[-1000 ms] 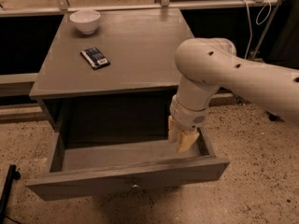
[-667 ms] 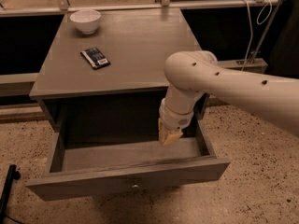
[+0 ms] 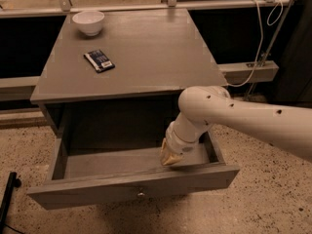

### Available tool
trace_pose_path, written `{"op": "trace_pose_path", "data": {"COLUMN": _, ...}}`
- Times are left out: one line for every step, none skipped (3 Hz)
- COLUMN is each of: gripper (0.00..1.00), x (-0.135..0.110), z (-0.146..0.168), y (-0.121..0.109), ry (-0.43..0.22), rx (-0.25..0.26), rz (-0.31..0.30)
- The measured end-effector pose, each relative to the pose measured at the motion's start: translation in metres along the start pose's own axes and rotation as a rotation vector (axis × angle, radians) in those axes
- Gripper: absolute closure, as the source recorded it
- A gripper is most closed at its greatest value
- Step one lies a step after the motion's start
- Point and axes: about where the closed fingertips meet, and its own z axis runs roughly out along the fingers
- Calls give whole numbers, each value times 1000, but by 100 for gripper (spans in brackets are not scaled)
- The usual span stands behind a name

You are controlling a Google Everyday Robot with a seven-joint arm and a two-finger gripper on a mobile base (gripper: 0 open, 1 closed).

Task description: Open top drawer

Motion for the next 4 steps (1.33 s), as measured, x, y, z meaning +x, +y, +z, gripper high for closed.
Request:
{"op": "trace_pose_path", "data": {"gripper": 100, "x": -8, "z": 13, "y": 22, "ry": -60, "rx": -40, "rz": 47}}
{"op": "trace_pose_path", "data": {"gripper": 100, "x": -7, "z": 12, "y": 20, "ry": -60, "rx": -40, "rz": 47}}
{"op": "trace_pose_path", "data": {"gripper": 100, "x": -14, "z": 11, "y": 30, "ry": -100, "rx": -86, "rz": 22}}
{"op": "trace_pose_path", "data": {"gripper": 100, "x": -24, "z": 6, "y": 40, "ry": -178, "rx": -145, "rz": -22}}
